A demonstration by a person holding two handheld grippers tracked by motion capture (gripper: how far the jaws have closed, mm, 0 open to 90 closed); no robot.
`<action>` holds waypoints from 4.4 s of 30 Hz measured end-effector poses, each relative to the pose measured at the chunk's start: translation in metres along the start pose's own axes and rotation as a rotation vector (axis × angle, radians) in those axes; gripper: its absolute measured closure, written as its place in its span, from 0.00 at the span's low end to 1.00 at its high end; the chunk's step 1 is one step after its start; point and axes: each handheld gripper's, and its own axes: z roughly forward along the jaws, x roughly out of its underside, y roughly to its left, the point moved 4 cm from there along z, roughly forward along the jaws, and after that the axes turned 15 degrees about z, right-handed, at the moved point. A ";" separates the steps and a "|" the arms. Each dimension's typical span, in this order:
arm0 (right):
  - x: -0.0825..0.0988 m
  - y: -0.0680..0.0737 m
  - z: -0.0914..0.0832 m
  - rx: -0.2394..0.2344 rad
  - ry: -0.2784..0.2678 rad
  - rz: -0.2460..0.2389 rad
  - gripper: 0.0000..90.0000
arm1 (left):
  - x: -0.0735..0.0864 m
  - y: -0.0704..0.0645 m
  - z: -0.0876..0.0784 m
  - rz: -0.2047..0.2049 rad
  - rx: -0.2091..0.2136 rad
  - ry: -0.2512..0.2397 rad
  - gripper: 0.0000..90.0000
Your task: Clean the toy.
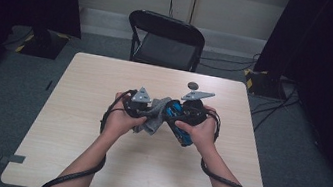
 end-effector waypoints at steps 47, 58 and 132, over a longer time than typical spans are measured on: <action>-0.033 -0.007 -0.006 0.024 -0.064 0.061 0.29 | -0.004 -0.066 0.038 0.159 0.215 0.057 0.86; -0.043 -0.008 -0.018 0.015 -0.098 0.066 0.29 | -0.001 -0.064 0.031 0.167 0.220 0.080 0.86; -0.009 -0.009 -0.010 0.020 -0.049 0.026 0.29 | -0.016 -0.013 0.020 0.010 0.100 0.033 0.86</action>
